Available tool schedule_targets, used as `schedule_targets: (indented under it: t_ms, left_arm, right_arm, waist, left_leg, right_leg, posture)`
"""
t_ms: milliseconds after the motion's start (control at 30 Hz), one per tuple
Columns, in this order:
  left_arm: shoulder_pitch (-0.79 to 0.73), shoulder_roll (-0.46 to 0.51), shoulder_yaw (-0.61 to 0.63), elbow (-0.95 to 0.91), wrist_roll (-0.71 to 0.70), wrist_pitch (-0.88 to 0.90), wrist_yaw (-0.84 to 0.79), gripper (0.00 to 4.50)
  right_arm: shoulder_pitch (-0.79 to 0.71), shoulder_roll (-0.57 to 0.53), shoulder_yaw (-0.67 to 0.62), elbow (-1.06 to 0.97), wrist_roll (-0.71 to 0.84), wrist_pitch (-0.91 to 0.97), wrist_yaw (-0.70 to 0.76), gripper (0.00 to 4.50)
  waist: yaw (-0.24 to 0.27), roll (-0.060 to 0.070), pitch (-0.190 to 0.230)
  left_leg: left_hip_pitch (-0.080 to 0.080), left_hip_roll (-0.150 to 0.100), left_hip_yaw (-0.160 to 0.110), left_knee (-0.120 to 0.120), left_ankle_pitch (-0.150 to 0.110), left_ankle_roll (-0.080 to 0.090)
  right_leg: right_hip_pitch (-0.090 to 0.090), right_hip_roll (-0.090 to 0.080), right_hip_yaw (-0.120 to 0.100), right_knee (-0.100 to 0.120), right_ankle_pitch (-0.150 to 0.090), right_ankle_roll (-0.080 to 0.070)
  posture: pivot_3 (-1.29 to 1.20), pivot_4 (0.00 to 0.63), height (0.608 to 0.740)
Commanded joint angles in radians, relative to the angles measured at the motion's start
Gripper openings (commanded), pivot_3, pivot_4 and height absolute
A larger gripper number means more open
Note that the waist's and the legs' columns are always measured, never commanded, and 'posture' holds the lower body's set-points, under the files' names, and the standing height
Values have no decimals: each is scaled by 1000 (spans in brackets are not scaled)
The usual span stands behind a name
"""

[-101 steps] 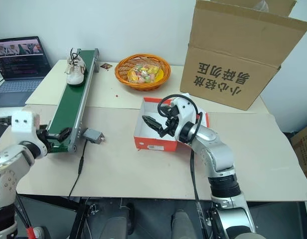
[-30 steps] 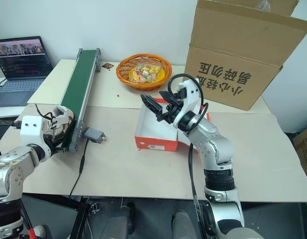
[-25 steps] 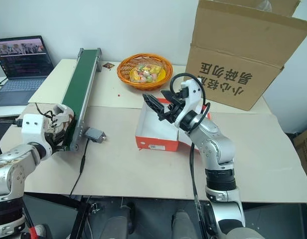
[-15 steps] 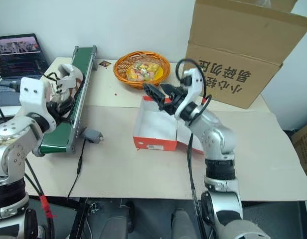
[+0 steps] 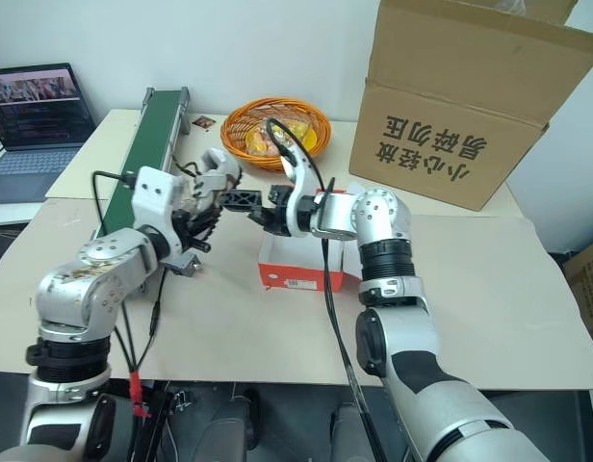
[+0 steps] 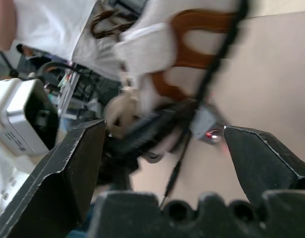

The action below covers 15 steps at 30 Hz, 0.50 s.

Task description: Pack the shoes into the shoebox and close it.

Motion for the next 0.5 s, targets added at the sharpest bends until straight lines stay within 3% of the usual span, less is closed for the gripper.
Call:
schedule_targets:
  t_ms: [33, 167, 300, 500]
  left_arm:
    - [-9, -161, 97, -35, -173, -13, -17, 1012]
    - [-20, -221, 109, -39, -211, 33, -17, 1012]
    - [-14, -199, 52, -13, -171, 30, -43, 1012]
    - [-25, -198, 66, -13, -189, 44, -33, 1012]
  right_arm:
    - [-54, 12, -54, 18, 13, -70, 14, 4500]
    - [-67, 21, -71, 39, 2, -113, 24, 4500]
    - [-78, 13, -85, 75, -20, -184, 32, 4500]
    - [-71, -28, -63, 96, -74, -252, 86, 4500]
  waist:
    - [2, 0, 0]
    - [-4, 0, 0]
    - [-5, 0, 0]
    - [-3, 0, 0]
  left_leg:
    - [-1, 0, 0, 1, 0, 0]
    - [-3, 0, -1, 4, 0, 0]
    - [-3, 0, -2, 4, 0, 0]
    - [-3, 0, -2, 4, 0, 0]
  right_leg:
    - [1, 0, 0, 0, 0, 0]
    - [0, 1, 0, 0, 2, 2]
    - [0, 1, 0, 0, 2, 2]
    - [0, 1, 0, 0, 2, 2]
  posture:
    - [0, 150, 721]
    - [0, 150, 721]
    - [0, 150, 721]
    - [0, 150, 721]
